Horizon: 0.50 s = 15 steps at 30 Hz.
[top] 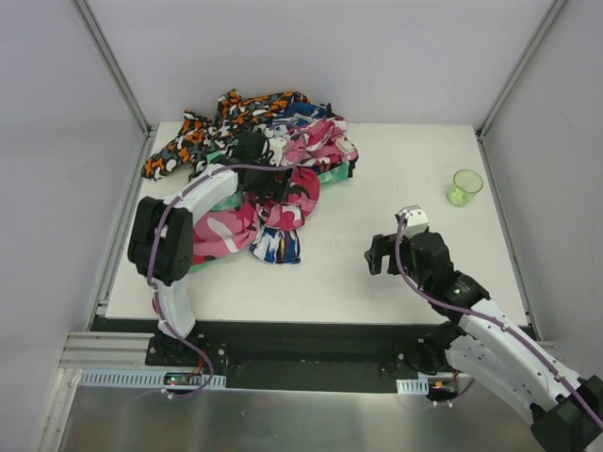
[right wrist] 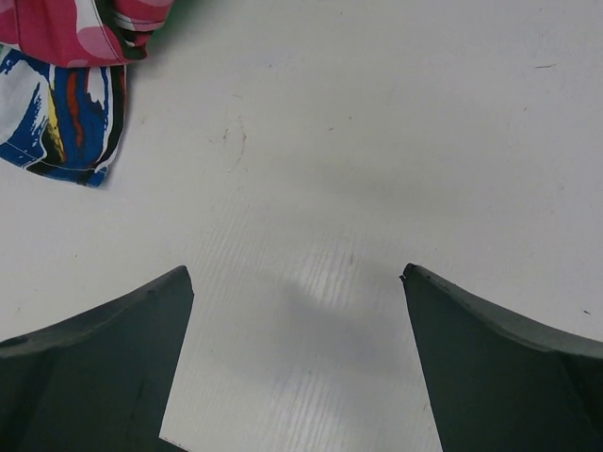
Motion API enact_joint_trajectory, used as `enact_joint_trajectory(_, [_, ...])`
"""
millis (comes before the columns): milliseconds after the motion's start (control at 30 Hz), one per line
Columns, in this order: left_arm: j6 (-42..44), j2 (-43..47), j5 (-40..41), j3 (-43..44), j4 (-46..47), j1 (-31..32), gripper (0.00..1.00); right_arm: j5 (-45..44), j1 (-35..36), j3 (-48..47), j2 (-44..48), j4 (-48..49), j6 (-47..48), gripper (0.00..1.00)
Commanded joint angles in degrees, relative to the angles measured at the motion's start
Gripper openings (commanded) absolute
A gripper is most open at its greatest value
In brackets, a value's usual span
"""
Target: Pick out a specific cloth from the pile
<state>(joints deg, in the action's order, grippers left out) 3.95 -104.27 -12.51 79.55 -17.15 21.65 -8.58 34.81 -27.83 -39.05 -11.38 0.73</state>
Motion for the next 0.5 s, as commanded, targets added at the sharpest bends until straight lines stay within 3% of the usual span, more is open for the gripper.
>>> enact_joint_trajectory(0, [-0.5, -9.7, -0.6, 7.6, -6.9, 0.1, 0.99, -0.6, 0.3, -2.2, -0.3, 2.5, 1.4, 0.96])
enact_joint_trajectory(67, [-1.3, -14.1, -0.1, 12.8, -11.9, 0.2, 0.99, -1.3, 0.3, -2.0, -0.1, 2.5, 1.5, 0.96])
enact_joint_trajectory(100, [-1.5, -15.6, 0.1, 15.0, -13.8, 0.2, 0.92, -2.0, 0.2, -2.0, 0.0, 2.5, 1.6, 0.96])
enact_joint_trajectory(200, [-3.1, -17.9, 3.5, 19.3, -17.1, 0.2, 0.48, -4.1, 0.2, -1.4, 0.3, 2.7, 1.6, 0.96])
enact_joint_trajectory(267, [-3.8, -18.0, 7.6, 20.6, -17.5, 0.2, 0.0, -5.1, 0.2, -1.1, 0.4, 2.7, 1.8, 0.96])
enact_joint_trajectory(467, [-6.4, -14.4, 20.7, 33.0, -19.4, 0.1, 0.0, -6.5, 0.2, -1.0, 0.1, 3.3, 1.7, 0.96])
